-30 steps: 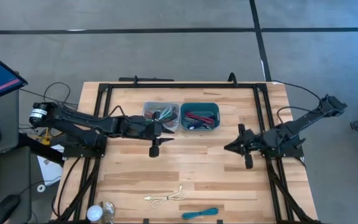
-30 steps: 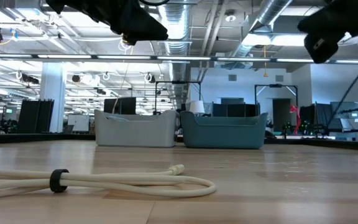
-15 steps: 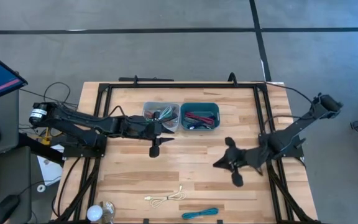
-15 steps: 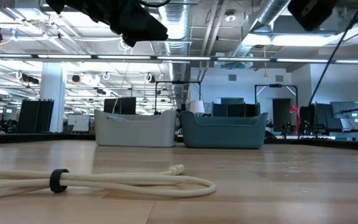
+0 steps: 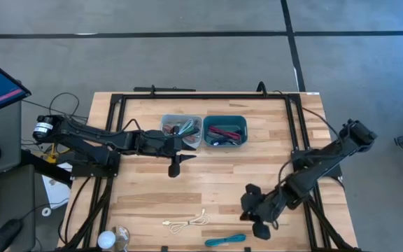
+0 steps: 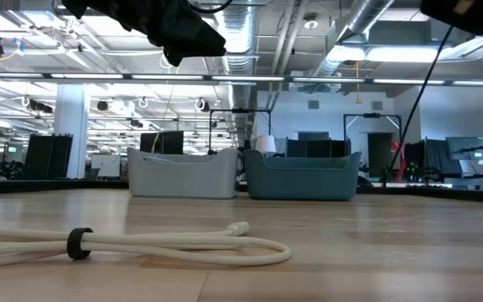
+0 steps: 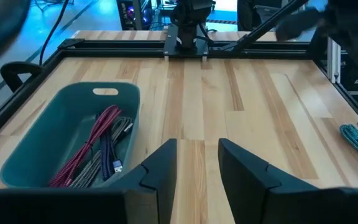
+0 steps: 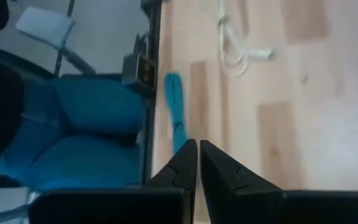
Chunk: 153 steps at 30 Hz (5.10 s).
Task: Pick & Place USB Port
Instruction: Put the blue patterned charger cable into the green bin, then put the white charger cable into the white bin
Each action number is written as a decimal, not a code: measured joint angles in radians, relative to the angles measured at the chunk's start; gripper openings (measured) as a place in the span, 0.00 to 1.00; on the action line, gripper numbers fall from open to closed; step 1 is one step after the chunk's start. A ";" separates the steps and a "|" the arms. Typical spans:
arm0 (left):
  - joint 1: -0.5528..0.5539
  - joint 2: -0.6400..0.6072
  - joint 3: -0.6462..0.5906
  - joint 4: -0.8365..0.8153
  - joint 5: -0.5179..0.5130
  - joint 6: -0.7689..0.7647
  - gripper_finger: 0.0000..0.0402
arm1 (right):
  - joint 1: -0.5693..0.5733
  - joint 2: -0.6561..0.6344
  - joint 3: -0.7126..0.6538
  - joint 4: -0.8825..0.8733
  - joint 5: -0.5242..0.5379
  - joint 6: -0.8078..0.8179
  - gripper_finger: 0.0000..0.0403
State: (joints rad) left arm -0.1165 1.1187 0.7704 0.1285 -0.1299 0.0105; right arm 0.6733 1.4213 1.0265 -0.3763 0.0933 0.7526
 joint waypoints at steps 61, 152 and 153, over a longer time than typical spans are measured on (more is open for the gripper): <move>0.000 0.001 0.000 -0.039 0.000 0.000 0.29 | 0.006 0.369 0.061 0.041 -0.254 0.067 0.01; 0.000 0.001 -0.084 -0.028 -0.031 0.000 0.29 | -0.739 0.116 0.062 -0.298 0.291 -0.602 0.37; 0.000 0.000 -0.084 -0.026 -0.031 0.000 0.29 | -0.726 0.096 0.062 -0.296 0.291 -0.602 0.38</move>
State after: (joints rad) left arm -0.1162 1.1191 0.6861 0.1025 -0.1604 0.0101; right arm -0.0529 1.5177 1.0889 -0.6727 0.3843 0.1501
